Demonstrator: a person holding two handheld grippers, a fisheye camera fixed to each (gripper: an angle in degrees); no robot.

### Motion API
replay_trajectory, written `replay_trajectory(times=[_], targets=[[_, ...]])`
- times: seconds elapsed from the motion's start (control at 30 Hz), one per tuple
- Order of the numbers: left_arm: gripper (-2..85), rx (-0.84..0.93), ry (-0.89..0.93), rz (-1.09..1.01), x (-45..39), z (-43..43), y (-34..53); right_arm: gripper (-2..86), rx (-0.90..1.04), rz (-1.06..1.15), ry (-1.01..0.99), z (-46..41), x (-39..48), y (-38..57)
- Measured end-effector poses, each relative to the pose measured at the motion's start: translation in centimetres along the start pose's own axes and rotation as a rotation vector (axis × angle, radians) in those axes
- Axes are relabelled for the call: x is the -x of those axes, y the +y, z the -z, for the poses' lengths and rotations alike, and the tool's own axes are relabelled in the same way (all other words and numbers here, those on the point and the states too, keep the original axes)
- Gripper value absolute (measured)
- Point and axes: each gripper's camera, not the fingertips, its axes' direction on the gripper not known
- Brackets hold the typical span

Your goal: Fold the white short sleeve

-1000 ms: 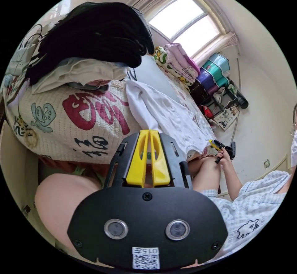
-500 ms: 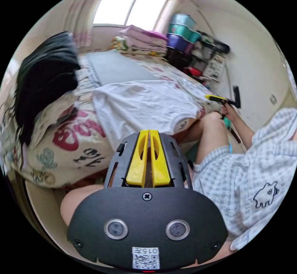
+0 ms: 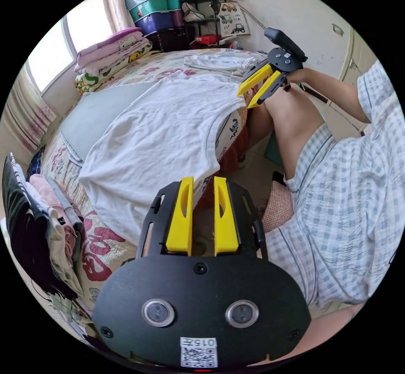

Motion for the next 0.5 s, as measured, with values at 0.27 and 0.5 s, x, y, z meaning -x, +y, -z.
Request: replay_trajectory(times=[0.27, 0.5], targets=[[6.4, 0.091, -0.065, -0.073, -1.1, -1.7, -2.0, 6.5, 0.045, 0.048, 0.142, -6.9, 2.2, 1.6], [0.9, 0.078, -0.03, -0.041, -0.2, -1.4, -2.4, 4.7, 0.063, 0.067, 0.115, -11.5, 1.4, 3.3]])
